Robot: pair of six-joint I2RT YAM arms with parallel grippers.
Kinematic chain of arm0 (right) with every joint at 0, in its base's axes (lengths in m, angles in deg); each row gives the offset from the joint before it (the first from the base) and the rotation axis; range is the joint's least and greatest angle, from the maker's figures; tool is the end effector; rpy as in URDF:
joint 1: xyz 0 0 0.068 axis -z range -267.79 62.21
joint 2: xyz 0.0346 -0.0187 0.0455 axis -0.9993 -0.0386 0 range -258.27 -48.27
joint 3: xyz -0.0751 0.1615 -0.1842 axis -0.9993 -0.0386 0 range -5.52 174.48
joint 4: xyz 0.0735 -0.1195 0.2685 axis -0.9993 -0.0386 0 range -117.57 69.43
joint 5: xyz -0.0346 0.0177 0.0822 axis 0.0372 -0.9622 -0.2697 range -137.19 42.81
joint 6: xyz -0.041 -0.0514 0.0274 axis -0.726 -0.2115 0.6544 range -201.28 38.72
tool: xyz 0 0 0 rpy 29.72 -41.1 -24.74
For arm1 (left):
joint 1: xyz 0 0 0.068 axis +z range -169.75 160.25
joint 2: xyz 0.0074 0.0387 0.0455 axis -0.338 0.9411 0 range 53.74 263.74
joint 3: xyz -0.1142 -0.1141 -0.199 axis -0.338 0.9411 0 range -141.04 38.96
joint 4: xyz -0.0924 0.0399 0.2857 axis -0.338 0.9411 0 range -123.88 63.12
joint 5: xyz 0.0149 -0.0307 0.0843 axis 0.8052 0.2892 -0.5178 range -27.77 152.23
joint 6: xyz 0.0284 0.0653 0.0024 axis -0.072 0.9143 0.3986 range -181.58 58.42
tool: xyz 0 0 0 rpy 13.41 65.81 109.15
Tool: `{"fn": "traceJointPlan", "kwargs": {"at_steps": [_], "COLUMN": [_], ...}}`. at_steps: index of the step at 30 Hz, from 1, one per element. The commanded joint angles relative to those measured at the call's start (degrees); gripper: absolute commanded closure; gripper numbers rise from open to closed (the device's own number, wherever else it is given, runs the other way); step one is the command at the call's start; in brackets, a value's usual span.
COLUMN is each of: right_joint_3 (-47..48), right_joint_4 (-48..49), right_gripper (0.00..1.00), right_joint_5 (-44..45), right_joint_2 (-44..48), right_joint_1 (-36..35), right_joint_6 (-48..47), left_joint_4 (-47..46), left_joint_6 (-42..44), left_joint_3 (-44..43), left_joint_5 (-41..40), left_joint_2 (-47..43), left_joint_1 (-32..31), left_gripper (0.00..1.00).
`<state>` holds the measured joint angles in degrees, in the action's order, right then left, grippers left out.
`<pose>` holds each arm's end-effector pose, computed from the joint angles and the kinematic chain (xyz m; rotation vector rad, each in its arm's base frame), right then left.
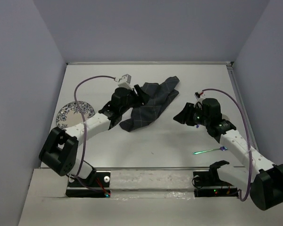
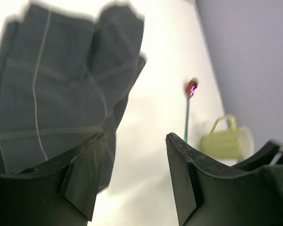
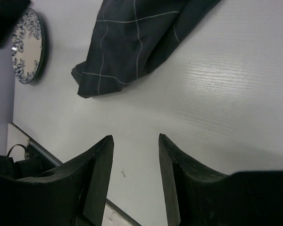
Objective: Set the dinner table for one person
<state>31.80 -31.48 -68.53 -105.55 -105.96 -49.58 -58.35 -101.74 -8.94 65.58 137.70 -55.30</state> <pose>0.2678 0.1103 0.2129 0.0255 2.2035 0.8986 0.3176 -0.2311 0.2108 -0.0311 1.8860 -0.9874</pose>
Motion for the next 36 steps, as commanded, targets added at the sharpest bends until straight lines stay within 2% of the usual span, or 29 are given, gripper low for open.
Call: {"fn": "traceJointPlan", "kwargs": {"at_steps": [1, 3, 6, 12, 17, 20, 24, 28, 32, 36], "right_joint_3": [3.02, 3.89, 5.39, 0.04, -2.95, -3.66, -4.1, -3.92, -3.66, -3.05], "right_joint_4": [5.73, 6.34, 6.44, 8.9, 9.86, 9.86, 9.86, 9.78, 9.95, 10.21], "right_gripper": [0.57, 0.65, 0.7, 0.7, 0.65, 0.61, 0.6, 0.59, 0.59, 0.58], "right_joint_5": [4.64, 5.26, 4.12, 3.77, 1.31, 0.69, 0.43, 0.16, 0.16, -0.01], "right_joint_2": [-3.8, -6.86, -9.16, -5.39, -3.9, -3.37, -2.84, -2.66, -3.45, -4.86], "right_joint_1": [-1.25, -1.25, -1.78, -2.48, -3.53, -3.53, -4.06, -4.06, -4.06, -4.06], "right_joint_6": [-1.64, -2.08, -3.05, -2.96, -1.91, -2.17, -2.78, -2.96, -3.05, -3.14], "left_joint_4": [2.84, 4.6, 11.86, 22.25, 27.09, 31.92, 38.0, 37.92, 37.74, 38.01], "left_joint_6": [3.15, 4.38, 8.41, 17.47, 18.71, 19.59, 20.74, 21.7, 22.32, 21.18], "left_joint_3": [-8.17, -13.17, -23.44, -43.66, -57.01, -65.0, -70.74, -68.48, -68.73, -69.61], "left_joint_5": [-2.65, -2.3, -0.39, -0.02, 11.22, 11.85, 10.45, 4.12, 6.22, 11.58], "left_joint_2": [-0.04, 3.91, 17.06, 32.29, 45.03, 49.44, 54.72, 54.73, 55.6, 57.28], "left_joint_1": [5.49, 9.78, 12.87, 12.61, 14.02, 14.19, 14.11, 14.1, 14.1, 14.1], "left_gripper": [0.36, 0.36, 0.43, 0.5, 0.53, 0.51, 0.47, 0.48, 0.49, 0.55]}}
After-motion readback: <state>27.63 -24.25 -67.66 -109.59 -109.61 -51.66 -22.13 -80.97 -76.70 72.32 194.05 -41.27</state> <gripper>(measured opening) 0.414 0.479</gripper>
